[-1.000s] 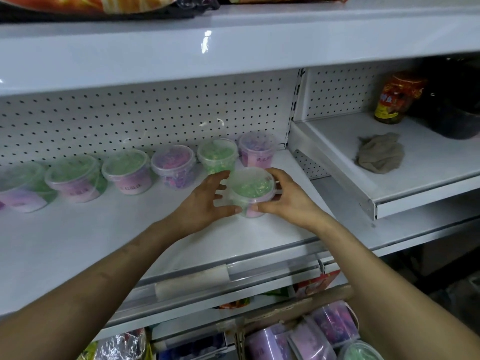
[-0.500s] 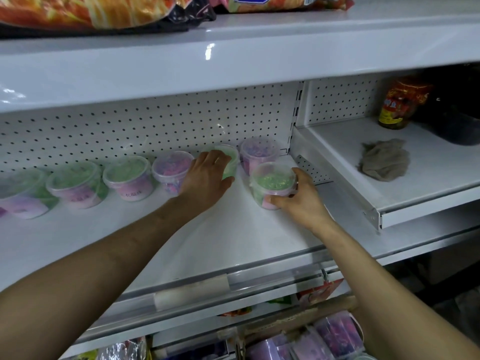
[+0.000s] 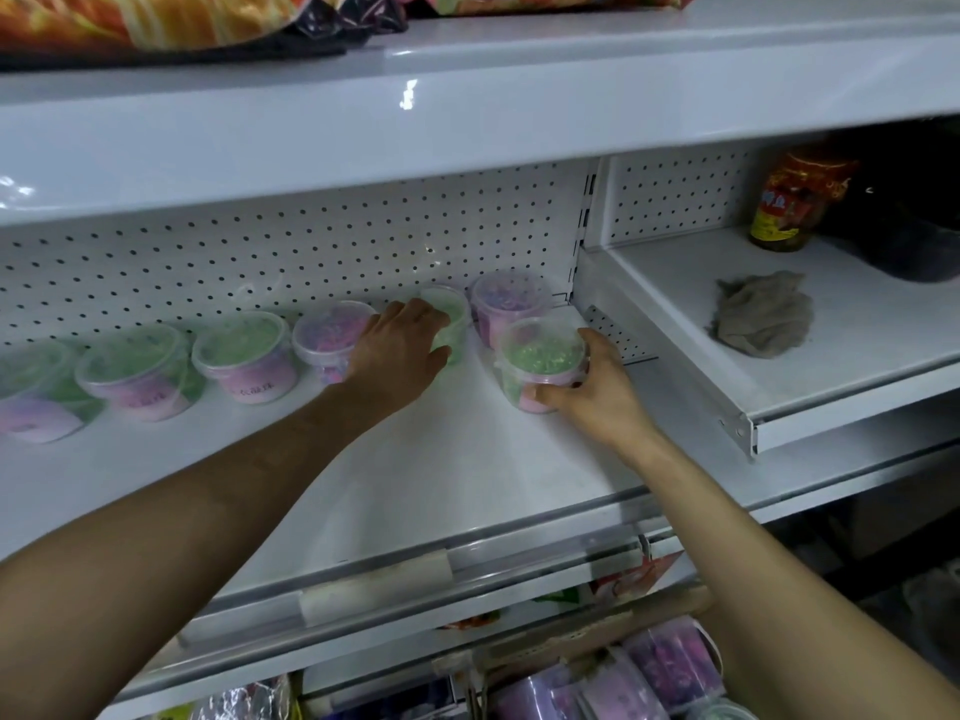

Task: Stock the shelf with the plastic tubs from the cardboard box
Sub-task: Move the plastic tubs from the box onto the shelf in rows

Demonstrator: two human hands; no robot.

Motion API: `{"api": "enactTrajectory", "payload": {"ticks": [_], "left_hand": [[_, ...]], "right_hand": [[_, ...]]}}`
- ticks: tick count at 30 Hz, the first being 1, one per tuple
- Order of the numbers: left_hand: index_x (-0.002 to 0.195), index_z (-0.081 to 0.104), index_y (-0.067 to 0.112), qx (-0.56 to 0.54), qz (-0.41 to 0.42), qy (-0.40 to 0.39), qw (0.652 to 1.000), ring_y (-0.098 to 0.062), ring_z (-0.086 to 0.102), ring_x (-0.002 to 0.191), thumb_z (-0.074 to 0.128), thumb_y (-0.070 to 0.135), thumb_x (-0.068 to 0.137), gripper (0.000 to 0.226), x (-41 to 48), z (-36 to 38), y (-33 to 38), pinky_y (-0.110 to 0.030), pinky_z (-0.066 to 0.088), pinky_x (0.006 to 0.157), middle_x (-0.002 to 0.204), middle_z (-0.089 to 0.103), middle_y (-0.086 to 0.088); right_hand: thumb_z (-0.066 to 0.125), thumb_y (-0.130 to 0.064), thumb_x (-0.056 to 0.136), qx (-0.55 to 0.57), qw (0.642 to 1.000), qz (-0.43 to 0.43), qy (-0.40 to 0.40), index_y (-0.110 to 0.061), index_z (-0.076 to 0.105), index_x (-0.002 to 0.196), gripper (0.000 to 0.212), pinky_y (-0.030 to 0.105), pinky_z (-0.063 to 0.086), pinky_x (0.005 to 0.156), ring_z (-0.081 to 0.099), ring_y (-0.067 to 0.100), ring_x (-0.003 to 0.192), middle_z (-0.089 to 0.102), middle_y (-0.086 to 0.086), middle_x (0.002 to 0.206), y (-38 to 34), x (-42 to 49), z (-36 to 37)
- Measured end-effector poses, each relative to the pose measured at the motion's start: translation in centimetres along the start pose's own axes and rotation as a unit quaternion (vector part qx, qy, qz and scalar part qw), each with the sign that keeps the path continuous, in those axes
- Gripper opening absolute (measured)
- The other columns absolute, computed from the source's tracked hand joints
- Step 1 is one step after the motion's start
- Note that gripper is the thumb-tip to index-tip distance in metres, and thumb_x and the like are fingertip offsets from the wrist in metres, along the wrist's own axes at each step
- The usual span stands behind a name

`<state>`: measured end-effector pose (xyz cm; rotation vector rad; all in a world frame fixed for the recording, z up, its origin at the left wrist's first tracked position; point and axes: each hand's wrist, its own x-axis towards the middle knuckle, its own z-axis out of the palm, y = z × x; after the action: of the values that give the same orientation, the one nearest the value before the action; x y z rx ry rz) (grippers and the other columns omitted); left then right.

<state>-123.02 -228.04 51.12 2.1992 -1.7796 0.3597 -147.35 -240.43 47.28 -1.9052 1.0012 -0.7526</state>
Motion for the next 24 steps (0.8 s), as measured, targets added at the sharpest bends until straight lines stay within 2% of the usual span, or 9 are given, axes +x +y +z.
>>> {"api": "enactTrajectory", "payload": {"ticks": [4,7,9,11,13,15,17,19,24], "left_hand": [[0.133,0.062,0.011,-0.005,0.004,0.007,1.000,-0.039,0.060,0.113,0.072,0.028,0.090,0.047,-0.5,0.4,0.2,-0.051,0.055,0.088,0.132,0.063,-0.014],[0.131,0.063,0.011,-0.010,0.013,0.017,1.000,-0.040,0.059,0.113,0.072,0.025,0.089,0.046,-1.1,0.8,0.3,-0.053,0.055,0.086,0.130,0.062,-0.014],[0.130,0.063,0.011,-0.021,0.024,0.027,0.999,-0.041,0.060,0.111,0.073,0.023,0.088,0.045,-1.4,0.9,0.5,-0.052,0.055,0.086,0.129,0.063,-0.015],[0.130,0.062,0.011,-0.032,0.036,0.038,0.998,-0.042,0.060,0.112,0.070,0.025,0.088,0.045,-1.4,0.8,1.0,-0.052,0.054,0.089,0.129,0.063,-0.015],[0.131,0.061,0.012,-0.046,0.049,0.036,0.997,-0.041,0.060,0.115,0.061,0.036,0.091,0.047,-1.5,0.5,2.1,-0.052,0.053,0.092,0.132,0.062,-0.014],[0.133,0.060,0.012,-0.067,0.066,0.033,0.995,-0.039,0.058,0.117,0.054,0.044,0.092,0.052,-1.7,0.1,3.6,-0.049,0.053,0.091,0.132,0.061,-0.012],[0.137,0.056,0.012,-0.102,0.094,0.041,0.990,-0.038,0.057,0.119,0.056,0.044,0.093,0.055,-2.0,-0.2,5.3,-0.048,0.052,0.091,0.134,0.060,-0.012],[0.141,0.053,0.013,-0.143,0.129,0.044,0.980,-0.037,0.055,0.121,0.057,0.044,0.093,0.057,-2.5,-0.8,7.3,-0.049,0.050,0.096,0.138,0.057,-0.012],[0.145,0.052,0.013,-0.198,0.244,0.054,0.948,-0.031,0.052,0.128,0.063,0.040,0.094,0.058,-5.9,-1.3,12.2,-0.046,0.045,0.103,0.143,0.055,-0.008]], "right_hand": [[0.095,-0.047,0.052,-0.009,1.000,0.005,-0.002,-0.039,0.056,0.113,0.073,0.042,0.060,0.091,0.063,0.017,0.112,0.062,-0.001,0.124,0.1,-0.3,0.0],[0.095,-0.046,0.054,-0.010,1.000,0.018,-0.008,-0.038,0.054,0.119,0.078,0.037,0.059,0.092,0.064,0.017,0.114,0.060,0.000,0.129,-0.5,-0.7,-0.1],[0.094,-0.050,0.052,-0.016,0.999,0.026,-0.012,-0.032,0.053,0.132,0.091,0.038,0.057,0.097,0.063,0.019,0.119,0.057,0.001,0.134,-0.7,-1.1,-0.2],[0.093,-0.060,0.049,-0.026,0.999,0.040,-0.004,-0.025,0.043,0.147,0.116,0.044,0.054,0.105,0.059,0.022,0.126,0.051,0.004,0.143,-0.7,-1.6,-0.5],[0.092,-0.062,0.055,-0.041,0.998,0.053,0.004,-0.023,0.034,0.156,0.122,0.049,0.051,0.110,0.052,0.025,0.135,0.042,0.007,0.151,-0.9,-3.0,-1.3],[0.088,-0.053,0.074,-0.073,0.996,0.059,0.008,-0.020,0.025,0.163,0.114,0.048,0.043,0.117,0.044,0.028,0.143,0.030,0.009,0.160,-1.5,-5.4,-2.1],[0.082,-0.043,0.088,-0.118,0.991,0.054,0.033,-0.016,0.025,0.163,0.098,0.041,0.040,0.117,0.043,0.028,0.144,0.029,0.010,0.162,-1.5,-7.6,-2.7],[0.078,-0.040,0.091,-0.169,0.983,0.033,0.068,-0.014,0.031,0.161,0.088,0.038,0.040,0.115,0.044,0.028,0.142,0.034,0.009,0.159,-2.0,-9.7,-3.0],[0.072,-0.046,0.089,-0.281,0.950,0.027,0.135,-0.018,0.039,0.155,0.078,0.045,0.046,0.109,0.049,0.030,0.133,0.044,0.006,0.149,-2.8,-16.6,-3.5]]}}
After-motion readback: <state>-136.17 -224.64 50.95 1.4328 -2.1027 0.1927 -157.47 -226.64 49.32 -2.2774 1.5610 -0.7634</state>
